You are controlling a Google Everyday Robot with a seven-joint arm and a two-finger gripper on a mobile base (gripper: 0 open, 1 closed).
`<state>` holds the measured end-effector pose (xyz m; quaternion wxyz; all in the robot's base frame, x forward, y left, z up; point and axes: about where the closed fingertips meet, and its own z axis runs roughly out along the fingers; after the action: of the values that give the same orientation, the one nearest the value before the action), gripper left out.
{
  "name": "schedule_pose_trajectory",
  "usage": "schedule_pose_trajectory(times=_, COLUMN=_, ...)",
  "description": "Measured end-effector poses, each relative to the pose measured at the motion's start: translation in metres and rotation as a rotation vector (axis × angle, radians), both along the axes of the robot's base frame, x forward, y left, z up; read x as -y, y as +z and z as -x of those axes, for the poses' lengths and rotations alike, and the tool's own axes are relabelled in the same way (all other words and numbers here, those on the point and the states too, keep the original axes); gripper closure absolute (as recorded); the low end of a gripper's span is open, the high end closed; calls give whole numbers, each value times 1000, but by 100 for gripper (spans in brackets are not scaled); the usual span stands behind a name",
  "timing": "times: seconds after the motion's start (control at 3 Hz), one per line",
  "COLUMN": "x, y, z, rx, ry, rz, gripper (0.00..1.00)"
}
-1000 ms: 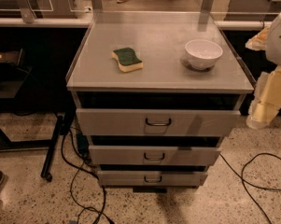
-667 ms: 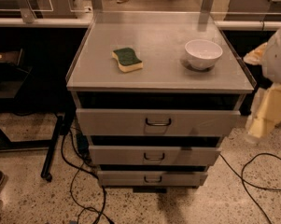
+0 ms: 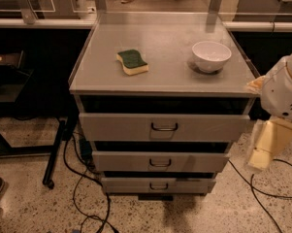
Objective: Open middle drawer
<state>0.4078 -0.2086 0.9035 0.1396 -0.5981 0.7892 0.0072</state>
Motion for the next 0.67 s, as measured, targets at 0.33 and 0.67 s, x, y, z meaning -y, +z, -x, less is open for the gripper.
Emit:
schedule_pose_trajectory(times=0.33, x=-11, y=-35, z=13, rx=-42, ry=21, rz=-12, gripper=0)
schedule_pose_trajectory(times=0.67, x=-26, y=-110, z=30, rx=-124, ry=32, rz=-48, gripper=0)
